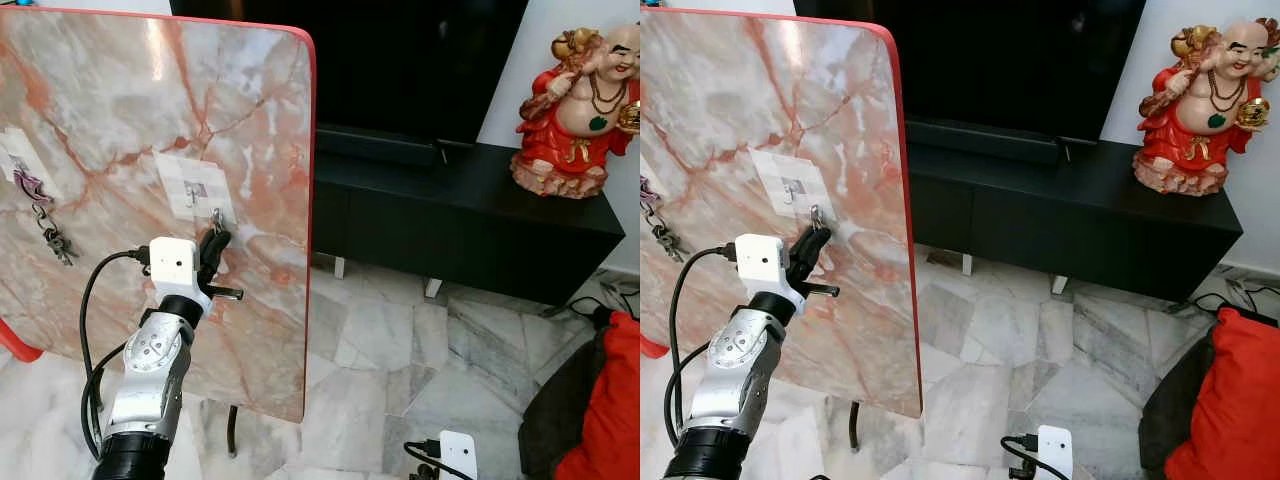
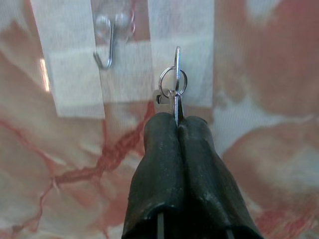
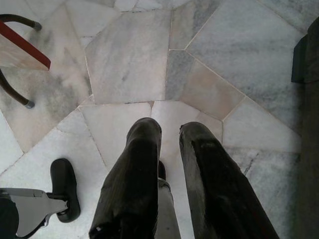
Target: Hang keys on a hook
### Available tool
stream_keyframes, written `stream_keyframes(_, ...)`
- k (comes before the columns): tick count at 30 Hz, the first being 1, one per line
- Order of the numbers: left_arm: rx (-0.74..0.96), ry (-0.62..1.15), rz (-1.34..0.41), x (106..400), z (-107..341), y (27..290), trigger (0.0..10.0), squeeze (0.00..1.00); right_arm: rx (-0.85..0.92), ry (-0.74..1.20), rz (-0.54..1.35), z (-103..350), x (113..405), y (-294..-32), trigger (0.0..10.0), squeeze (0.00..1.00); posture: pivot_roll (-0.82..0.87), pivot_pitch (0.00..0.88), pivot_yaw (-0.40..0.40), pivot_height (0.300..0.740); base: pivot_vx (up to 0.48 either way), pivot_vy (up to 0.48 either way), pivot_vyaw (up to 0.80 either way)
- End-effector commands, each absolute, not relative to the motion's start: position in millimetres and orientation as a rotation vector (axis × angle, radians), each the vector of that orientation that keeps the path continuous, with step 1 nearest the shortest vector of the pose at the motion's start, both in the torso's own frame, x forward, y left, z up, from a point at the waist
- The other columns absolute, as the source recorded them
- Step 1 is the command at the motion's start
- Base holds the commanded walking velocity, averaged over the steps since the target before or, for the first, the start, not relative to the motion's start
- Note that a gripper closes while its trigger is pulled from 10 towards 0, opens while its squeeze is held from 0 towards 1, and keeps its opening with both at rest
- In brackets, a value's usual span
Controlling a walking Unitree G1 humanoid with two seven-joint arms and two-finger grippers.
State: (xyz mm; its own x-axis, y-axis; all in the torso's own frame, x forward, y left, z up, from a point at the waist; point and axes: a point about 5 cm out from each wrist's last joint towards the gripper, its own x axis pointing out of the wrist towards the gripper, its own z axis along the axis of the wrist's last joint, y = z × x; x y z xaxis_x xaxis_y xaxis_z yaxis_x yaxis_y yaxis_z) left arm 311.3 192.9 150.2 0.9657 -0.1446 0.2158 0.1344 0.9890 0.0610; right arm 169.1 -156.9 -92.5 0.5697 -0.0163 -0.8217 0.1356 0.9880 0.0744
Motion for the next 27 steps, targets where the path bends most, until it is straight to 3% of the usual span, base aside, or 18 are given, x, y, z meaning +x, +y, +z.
stream_keyframes(1,0.049,-0.227,-0.159,307,154,194,10.0,0.0,0.13,0.974,-0.09,-94,167,-157,10.0,0.0,0.05,0.0,-0.061,0.74,0.0,0.0,0.0)
stream_keyframes(27,0.062,-0.306,-0.15,297,185,206,10.0,0.0,0.126,0.961,-0.09,-92,171,-158,10.0,0.0,0.05,0.0,-0.061,0.74,0.0,0.0,0.0)
